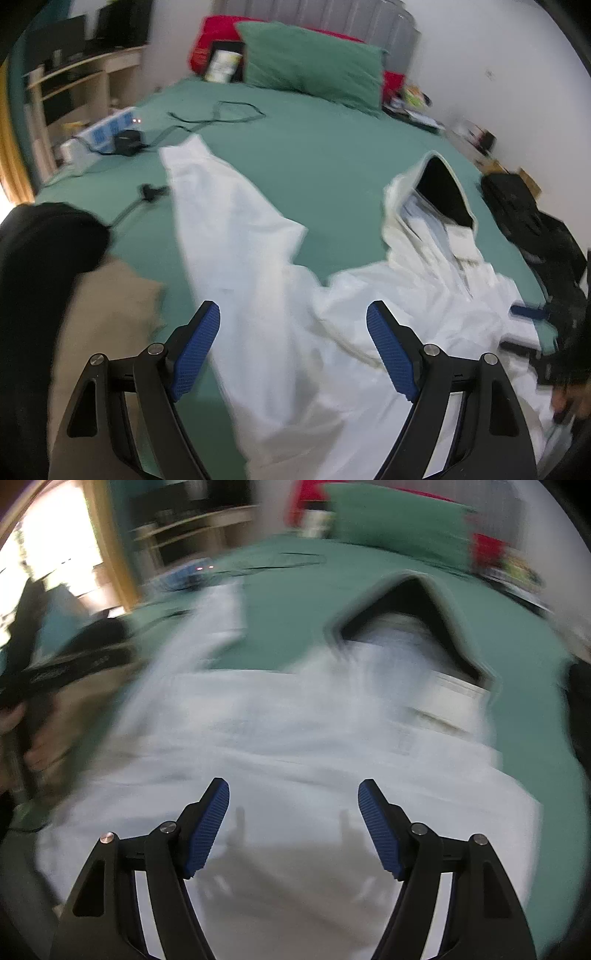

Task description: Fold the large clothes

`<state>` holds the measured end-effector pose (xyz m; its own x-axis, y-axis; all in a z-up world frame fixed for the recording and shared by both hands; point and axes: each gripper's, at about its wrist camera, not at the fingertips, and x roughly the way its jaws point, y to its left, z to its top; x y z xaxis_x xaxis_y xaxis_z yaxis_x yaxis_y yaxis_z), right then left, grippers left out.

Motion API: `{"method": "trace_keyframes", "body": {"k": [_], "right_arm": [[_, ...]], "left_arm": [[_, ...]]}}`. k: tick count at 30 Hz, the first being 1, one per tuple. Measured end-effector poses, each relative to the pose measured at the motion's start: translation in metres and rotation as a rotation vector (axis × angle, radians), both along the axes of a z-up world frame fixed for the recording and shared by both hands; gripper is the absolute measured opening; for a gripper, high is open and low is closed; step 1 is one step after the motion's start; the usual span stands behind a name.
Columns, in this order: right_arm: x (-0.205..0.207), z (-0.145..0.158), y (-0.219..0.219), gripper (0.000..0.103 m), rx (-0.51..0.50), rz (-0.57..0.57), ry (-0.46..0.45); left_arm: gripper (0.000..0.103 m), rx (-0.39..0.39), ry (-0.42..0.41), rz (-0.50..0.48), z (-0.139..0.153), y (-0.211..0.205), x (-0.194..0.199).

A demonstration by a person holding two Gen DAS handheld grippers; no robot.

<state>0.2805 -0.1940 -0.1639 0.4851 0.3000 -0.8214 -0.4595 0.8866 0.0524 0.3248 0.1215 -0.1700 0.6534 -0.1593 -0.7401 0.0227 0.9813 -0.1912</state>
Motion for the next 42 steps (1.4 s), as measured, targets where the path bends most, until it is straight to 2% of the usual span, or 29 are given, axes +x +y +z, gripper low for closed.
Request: {"method": "trace_keyframes", "body": {"k": [4,7,8,9,10,12,13,14,15,18,21,22,25,26,28,29,30,31,33,37,42], "right_arm": [[0.024,-0.017,-0.081,0.073,-0.098,-0.240,0.023],[0.034,-0.034,-0.134,0.073,-0.080,-0.349,0.070],[0.039,-0.040,-0.147,0.072,-0.068,-0.377,0.088],[0.042,-0.046,-0.155,0.069,-0.056,-0.390,0.104],[0.045,-0.052,-0.163,0.064,-0.042,-0.391,0.118],[0.054,-0.063,-0.164,0.032,-0.053,-0.368,0.143],[0.056,-0.068,-0.167,0.028,-0.057,-0.357,0.142],[0.059,-0.068,-0.167,0.011,-0.050,-0.345,0.115],[0.061,-0.067,-0.169,0.004,-0.049,-0.337,0.110],[0.067,-0.058,-0.175,0.002,-0.043,-0.378,0.051],[0.071,-0.051,-0.185,0.002,-0.039,-0.431,0.008],[0.075,-0.052,-0.188,0.002,-0.036,-0.438,0.018],[0.080,-0.061,-0.193,0.003,-0.045,-0.446,0.079],[0.083,-0.066,-0.192,0.007,-0.053,-0.451,0.105],[0.078,-0.060,-0.188,0.024,-0.055,-0.470,0.108],[0.076,-0.054,-0.187,0.046,-0.050,-0.478,0.101],[0.075,-0.047,-0.183,0.060,-0.050,-0.484,0.085],[0.072,-0.036,-0.178,0.061,-0.050,-0.484,0.053],[0.069,-0.015,-0.158,0.061,-0.053,-0.450,-0.003],[0.075,0.023,-0.072,0.061,-0.070,-0.269,-0.114],[0.095,0.024,0.055,0.061,-0.009,-0.052,-0.113]], "left_arm": [[0.085,0.028,0.034,-0.078,-0.019,-0.031,0.019],[0.079,0.058,0.058,-0.107,-0.030,-0.048,0.028],[0.069,0.070,0.073,-0.119,-0.036,-0.055,0.032],[0.055,0.081,0.087,-0.130,-0.040,-0.058,0.035],[0.046,0.105,0.110,-0.144,-0.049,-0.063,0.036],[0.016,0.146,0.140,-0.144,-0.060,-0.065,0.035],[0.012,0.155,0.144,-0.132,-0.064,-0.064,0.033],[0.008,0.140,0.126,-0.111,-0.062,-0.060,0.031],[0.006,0.125,0.114,-0.091,-0.058,-0.057,0.029],[0.006,0.091,0.016,-0.001,-0.027,-0.045,0.011],[0.006,0.074,-0.024,0.045,-0.013,-0.037,-0.007],[0.006,0.068,-0.005,0.042,-0.016,-0.037,-0.010],[0.006,0.059,0.134,0.028,-0.044,-0.037,-0.008],[0.007,0.042,0.162,0.038,-0.051,-0.034,-0.007],[0.016,0.006,0.176,0.053,-0.053,-0.028,-0.008],[0.029,0.001,0.169,0.065,-0.049,-0.023,-0.008],[0.042,-0.004,0.160,0.074,-0.046,-0.020,-0.010],[0.046,-0.026,0.127,0.082,-0.036,-0.013,-0.013],[0.055,-0.032,0.071,0.091,-0.019,-0.004,-0.018],[0.060,0.042,-0.041,0.123,0.013,0.012,-0.026],[0.060,0.075,-0.090,0.172,0.034,0.047,-0.020]]}}
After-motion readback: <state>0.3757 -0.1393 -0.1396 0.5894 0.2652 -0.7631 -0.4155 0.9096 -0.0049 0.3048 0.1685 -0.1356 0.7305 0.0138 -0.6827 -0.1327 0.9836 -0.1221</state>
